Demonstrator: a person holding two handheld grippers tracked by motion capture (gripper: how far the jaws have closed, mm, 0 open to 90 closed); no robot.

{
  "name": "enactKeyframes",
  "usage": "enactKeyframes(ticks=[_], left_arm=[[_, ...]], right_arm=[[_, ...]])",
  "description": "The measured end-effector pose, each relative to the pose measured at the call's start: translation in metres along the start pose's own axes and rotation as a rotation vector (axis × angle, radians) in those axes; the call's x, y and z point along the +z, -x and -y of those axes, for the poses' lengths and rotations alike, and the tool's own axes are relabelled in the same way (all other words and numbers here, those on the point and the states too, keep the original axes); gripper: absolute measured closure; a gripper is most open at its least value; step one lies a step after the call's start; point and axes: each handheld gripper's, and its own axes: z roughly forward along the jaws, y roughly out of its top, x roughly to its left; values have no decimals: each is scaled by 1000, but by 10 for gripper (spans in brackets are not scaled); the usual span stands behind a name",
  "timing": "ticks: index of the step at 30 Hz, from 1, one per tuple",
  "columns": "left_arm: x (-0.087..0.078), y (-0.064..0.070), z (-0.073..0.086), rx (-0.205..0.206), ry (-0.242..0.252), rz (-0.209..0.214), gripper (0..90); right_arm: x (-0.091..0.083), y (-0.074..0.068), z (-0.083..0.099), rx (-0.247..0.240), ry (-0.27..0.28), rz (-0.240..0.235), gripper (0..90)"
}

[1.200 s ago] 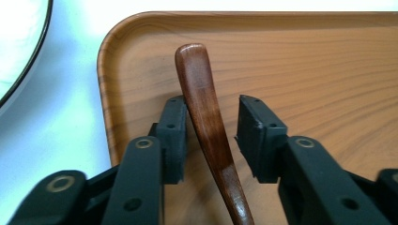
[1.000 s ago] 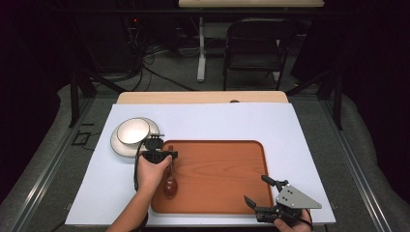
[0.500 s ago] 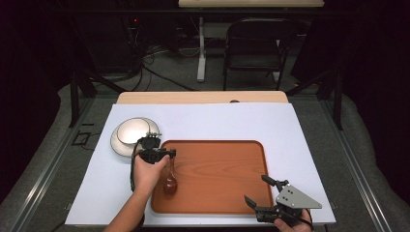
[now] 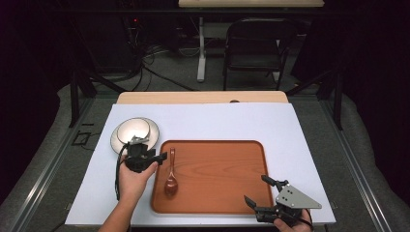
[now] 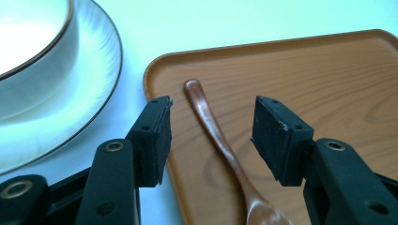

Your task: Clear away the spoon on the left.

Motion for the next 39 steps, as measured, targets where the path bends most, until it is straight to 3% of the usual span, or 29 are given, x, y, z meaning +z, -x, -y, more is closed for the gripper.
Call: enactKeyframes(ticks=[13, 21, 26, 34, 39], left_arm=[[-30, -10, 31, -6, 49, -2, 471], [-47, -13, 52, 29, 82, -45, 467], [-51, -14, 60, 53, 93, -49, 467], [-51, -22, 69, 20, 101, -28, 467], [-49, -22, 71, 24, 108, -30, 469]], right_arm=[[1, 0, 0, 0, -2, 1, 152], [1, 0, 0, 0, -3, -1, 152], [2, -1, 1, 1, -7, -5, 152], [3, -1, 1, 1, -8, -8, 152], [3, -1, 1, 1, -8, -11, 152]])
